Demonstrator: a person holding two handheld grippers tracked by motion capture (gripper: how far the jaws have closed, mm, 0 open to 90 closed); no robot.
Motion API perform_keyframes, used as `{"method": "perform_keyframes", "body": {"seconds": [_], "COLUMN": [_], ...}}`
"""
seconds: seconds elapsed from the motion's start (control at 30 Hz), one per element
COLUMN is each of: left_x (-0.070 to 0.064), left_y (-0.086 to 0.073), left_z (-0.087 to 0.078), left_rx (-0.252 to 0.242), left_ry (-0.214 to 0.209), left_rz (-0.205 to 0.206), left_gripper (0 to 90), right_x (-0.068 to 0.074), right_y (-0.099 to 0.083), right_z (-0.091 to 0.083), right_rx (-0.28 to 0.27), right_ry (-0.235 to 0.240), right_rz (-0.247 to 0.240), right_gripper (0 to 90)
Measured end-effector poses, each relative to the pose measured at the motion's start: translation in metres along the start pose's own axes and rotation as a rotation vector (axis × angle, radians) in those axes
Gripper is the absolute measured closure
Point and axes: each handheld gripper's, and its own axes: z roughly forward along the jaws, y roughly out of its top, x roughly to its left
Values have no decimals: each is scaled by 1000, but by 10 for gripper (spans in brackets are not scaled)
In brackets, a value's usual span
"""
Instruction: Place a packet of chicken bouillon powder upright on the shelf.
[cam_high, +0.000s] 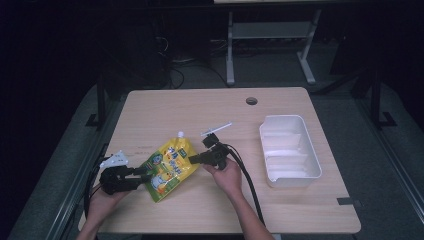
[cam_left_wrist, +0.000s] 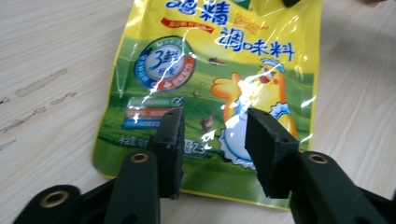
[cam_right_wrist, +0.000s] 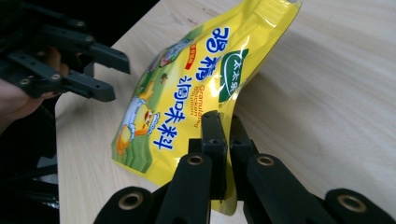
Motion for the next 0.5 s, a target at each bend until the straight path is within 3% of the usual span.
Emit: {"method": "perform_keyframes", "body": {"seconds": [0.03,0.23,0.3,0.4,0.5], "left_x": [0,0,1,0,0], "left_y": [1,5,6,7,9], "left_z": [0,-6,-8,-9,-9], "left_rx": [-7,-77,-101,-108,-126], "left_ry": [4,0,-7,-11,-25], "left_rz": [0,-26,-29,-27,-31], "left_gripper": [526,400,369,328,286], "right_x": [5,17,24,30,43], "right_y": [2,10,12,14,18], "right_z": [-8,-30,-37,-44,-55], "right_rx": [11,-1,1,1,7], "right_ry": [-12,-5,-14,-17,-25], "right_rz": [-33,-102,-145,-176,-242], "right_gripper": [896,896,897,896,897]}}
